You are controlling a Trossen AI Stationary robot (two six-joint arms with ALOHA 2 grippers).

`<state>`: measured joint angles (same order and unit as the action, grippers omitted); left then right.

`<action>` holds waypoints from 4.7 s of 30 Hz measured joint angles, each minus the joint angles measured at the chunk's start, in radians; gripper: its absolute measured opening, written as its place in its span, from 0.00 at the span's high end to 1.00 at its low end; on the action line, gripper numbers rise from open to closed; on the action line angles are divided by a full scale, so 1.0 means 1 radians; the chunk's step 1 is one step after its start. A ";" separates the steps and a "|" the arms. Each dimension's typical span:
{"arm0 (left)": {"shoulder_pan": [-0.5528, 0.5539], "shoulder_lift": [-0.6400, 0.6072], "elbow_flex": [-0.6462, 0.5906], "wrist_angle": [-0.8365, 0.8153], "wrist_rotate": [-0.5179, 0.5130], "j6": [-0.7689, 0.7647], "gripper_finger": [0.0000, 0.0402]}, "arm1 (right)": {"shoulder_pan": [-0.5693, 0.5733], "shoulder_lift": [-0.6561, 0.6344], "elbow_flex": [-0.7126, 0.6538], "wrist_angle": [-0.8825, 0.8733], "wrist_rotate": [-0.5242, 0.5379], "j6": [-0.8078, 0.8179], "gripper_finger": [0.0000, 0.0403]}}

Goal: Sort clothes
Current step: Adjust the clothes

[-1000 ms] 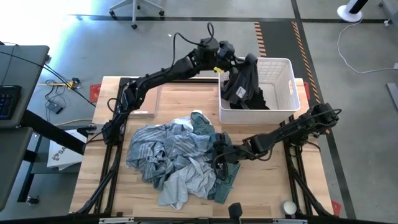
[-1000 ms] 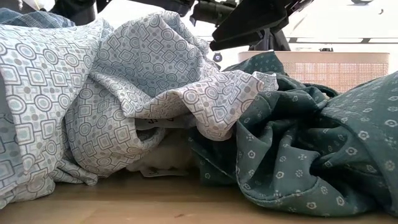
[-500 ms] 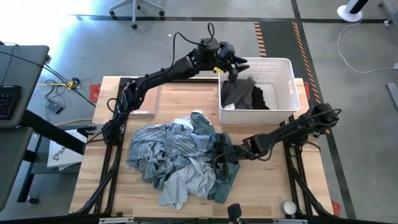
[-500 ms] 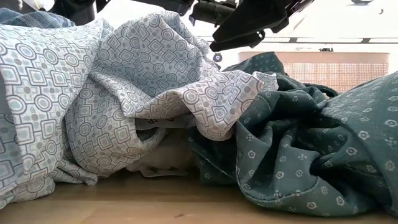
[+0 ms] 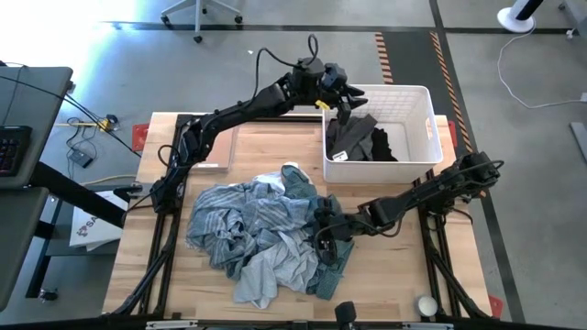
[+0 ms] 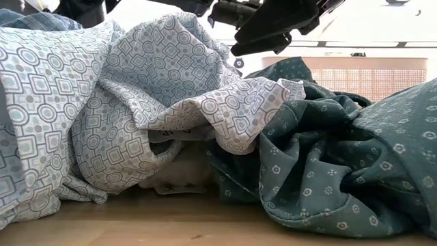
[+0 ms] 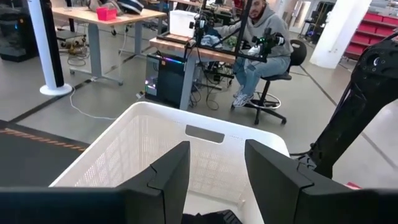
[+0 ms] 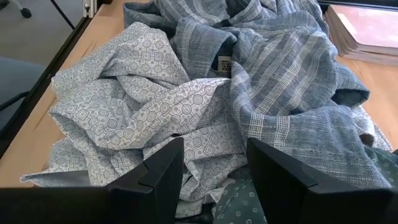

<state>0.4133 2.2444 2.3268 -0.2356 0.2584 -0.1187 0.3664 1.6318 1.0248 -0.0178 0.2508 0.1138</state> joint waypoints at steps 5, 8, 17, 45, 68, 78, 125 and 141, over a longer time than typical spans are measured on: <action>0.000 0.000 0.000 -0.038 0.000 0.000 0.62 | 0.000 0.000 0.000 0.000 0.003 0.002 0.57; -0.001 -0.007 0.000 -0.074 0.021 0.022 0.62 | 0.000 0.000 0.000 0.000 0.004 -0.005 0.57; -0.036 -0.122 0.000 -0.167 -0.002 0.146 0.62 | 0.000 0.000 0.000 0.000 -0.014 -0.066 0.57; -0.443 -0.673 -0.124 -0.859 -0.687 0.195 0.62 | -0.006 -0.047 0.000 0.302 0.251 -0.246 0.57; -0.908 -1.158 -0.979 -0.867 -1.292 -0.509 0.62 | 0.024 -0.351 0.001 -0.029 0.155 -0.042 0.57; -1.012 -1.184 -1.183 -0.860 -1.348 -0.780 0.62 | 0.083 -0.351 0.001 -0.139 0.149 0.091 0.52; -1.077 -0.737 -1.283 -0.861 -1.101 -1.413 0.62 | -0.124 0.236 0.304 -0.472 -0.276 0.053 0.42; -1.213 -0.608 -1.494 -0.913 -0.649 -1.792 0.62 | 0.069 -0.076 0.303 -0.693 0.231 0.109 0.42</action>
<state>-0.7996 1.6361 0.8331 -1.1485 -0.3904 -1.9106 0.4350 1.5555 1.3281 -0.7108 0.4820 0.2226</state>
